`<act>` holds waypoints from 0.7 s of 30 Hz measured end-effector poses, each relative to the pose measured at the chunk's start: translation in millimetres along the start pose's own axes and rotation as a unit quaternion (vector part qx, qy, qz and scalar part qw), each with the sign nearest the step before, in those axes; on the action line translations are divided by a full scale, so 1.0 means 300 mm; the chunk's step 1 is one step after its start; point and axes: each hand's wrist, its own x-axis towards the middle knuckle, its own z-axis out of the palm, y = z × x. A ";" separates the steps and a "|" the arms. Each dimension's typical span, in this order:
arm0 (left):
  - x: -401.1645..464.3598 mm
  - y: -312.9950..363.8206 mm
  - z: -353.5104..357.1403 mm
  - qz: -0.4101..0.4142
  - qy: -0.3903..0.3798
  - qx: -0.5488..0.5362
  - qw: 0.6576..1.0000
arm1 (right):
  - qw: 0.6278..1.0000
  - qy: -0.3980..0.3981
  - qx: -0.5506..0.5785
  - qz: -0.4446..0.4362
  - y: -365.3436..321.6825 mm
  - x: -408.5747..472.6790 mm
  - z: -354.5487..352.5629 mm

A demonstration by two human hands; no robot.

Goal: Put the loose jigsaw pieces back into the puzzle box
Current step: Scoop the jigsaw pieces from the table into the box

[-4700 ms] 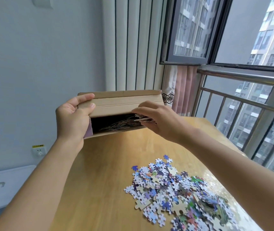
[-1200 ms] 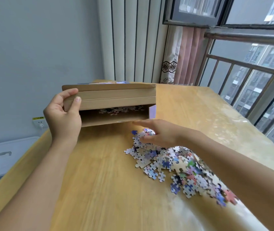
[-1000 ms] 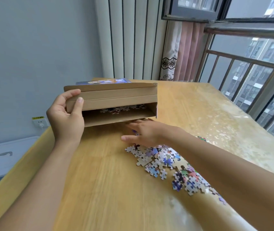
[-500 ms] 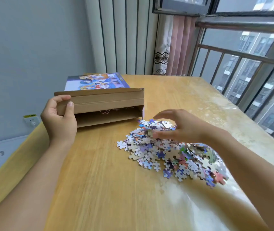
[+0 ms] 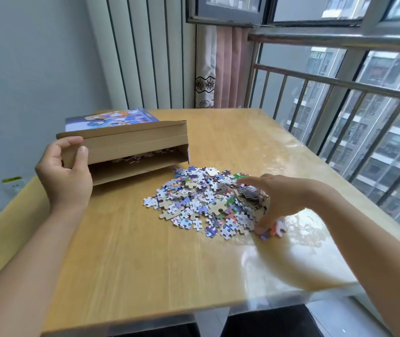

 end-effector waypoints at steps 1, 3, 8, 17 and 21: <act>0.000 0.001 0.002 0.001 0.000 -0.002 1.000 | 1.000 0.009 0.002 -0.013 -0.007 0.008 -0.005; 0.004 0.000 0.003 0.004 0.003 -0.004 1.000 | 0.999 0.026 0.014 -0.032 -0.020 0.028 -0.013; 0.006 0.002 0.002 0.001 0.001 -0.002 1.000 | 0.994 0.084 0.040 -0.054 -0.028 0.074 -0.019; -0.009 0.025 0.004 -0.009 -0.015 -0.002 1.000 | 0.972 0.171 0.126 -0.103 -0.037 0.111 -0.052; -0.011 0.045 0.012 -0.011 -0.028 -0.015 0.999 | 0.937 0.232 0.225 -0.132 -0.089 0.141 -0.094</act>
